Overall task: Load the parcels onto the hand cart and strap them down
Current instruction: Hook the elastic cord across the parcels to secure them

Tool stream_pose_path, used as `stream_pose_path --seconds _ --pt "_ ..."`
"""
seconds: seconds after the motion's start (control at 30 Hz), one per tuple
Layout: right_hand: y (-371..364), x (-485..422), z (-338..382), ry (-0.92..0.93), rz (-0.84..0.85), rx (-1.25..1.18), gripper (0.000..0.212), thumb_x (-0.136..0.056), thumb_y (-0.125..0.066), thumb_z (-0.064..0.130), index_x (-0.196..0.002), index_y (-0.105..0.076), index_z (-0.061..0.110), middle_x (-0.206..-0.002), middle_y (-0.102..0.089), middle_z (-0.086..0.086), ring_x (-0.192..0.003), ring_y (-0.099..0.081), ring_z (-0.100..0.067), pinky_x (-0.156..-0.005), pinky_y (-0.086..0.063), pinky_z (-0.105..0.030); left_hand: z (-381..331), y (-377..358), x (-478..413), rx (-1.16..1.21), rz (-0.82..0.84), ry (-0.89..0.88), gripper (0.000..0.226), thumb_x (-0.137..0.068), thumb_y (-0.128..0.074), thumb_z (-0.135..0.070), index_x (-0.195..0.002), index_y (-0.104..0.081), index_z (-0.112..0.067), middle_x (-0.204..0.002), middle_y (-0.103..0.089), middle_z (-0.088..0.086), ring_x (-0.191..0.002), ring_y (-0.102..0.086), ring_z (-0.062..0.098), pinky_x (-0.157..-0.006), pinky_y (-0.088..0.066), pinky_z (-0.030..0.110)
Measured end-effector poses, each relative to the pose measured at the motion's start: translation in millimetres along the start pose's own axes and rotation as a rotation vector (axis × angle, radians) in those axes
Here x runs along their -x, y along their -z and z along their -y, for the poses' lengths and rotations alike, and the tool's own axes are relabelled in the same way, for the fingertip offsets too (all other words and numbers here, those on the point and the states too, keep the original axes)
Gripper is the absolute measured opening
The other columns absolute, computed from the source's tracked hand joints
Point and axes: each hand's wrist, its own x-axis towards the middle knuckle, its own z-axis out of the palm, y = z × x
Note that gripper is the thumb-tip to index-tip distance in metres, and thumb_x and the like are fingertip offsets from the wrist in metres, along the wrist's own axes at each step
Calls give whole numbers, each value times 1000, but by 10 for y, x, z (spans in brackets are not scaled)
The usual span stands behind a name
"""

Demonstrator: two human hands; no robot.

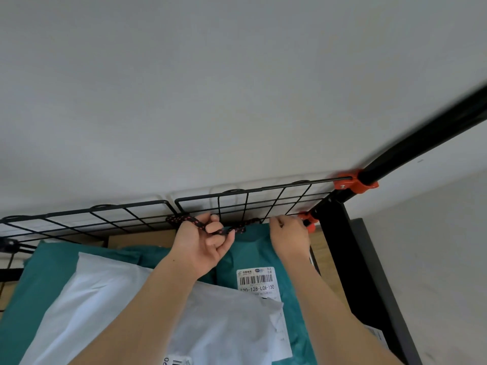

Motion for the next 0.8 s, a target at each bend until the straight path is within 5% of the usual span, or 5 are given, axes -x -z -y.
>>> stream_pose_path --seconds 0.33,0.43,0.57,0.67,0.8 --pt "-165 -228 181 128 443 243 35 -94 -40 37 -119 -62 28 -125 -62 -7 -116 -53 -28 -98 -43 -42 -109 76 38 -17 193 63 29 -83 -45 -24 -56 -49 -16 -36 -33 -4 -21 -24 8 -49 -49 18" --pt "-118 -213 185 72 325 152 26 -89 -54 25 -109 -71 24 -116 -68 -4 -109 -60 -25 -90 -48 -31 -119 103 20 -52 177 63 32 -88 -43 -25 -57 -48 -17 -36 -34 -5 -21 -24 8 -48 -47 18" --pt "74 -202 -36 -422 -114 -473 19 -79 -67 6 -87 -75 20 -90 -72 -1 -82 -63 -19 -70 -47 -24 -111 123 7 -91 143 65 40 -94 -40 -26 -56 -48 -17 -36 -32 -5 -21 -23 7 -47 -46 17" --pt "208 -228 -194 -765 -71 -1079 12 -81 -65 1 -81 -64 13 -72 -61 -1 -62 -55 -13 -57 -46 -26 -79 121 2 -117 145 77 44 -95 -39 -26 -53 -49 -17 -36 -32 -6 -22 -23 7 -47 -46 18" --pt "275 -200 -259 -836 -99 -1556 19 -91 -45 -2 -78 -54 8 -60 -54 -1 -37 -47 -7 -40 -45 -17 -35 115 -14 -112 115 68 43 -96 -38 -26 -55 -47 -17 -35 -30 -7 -21 -21 7 -46 -45 16"
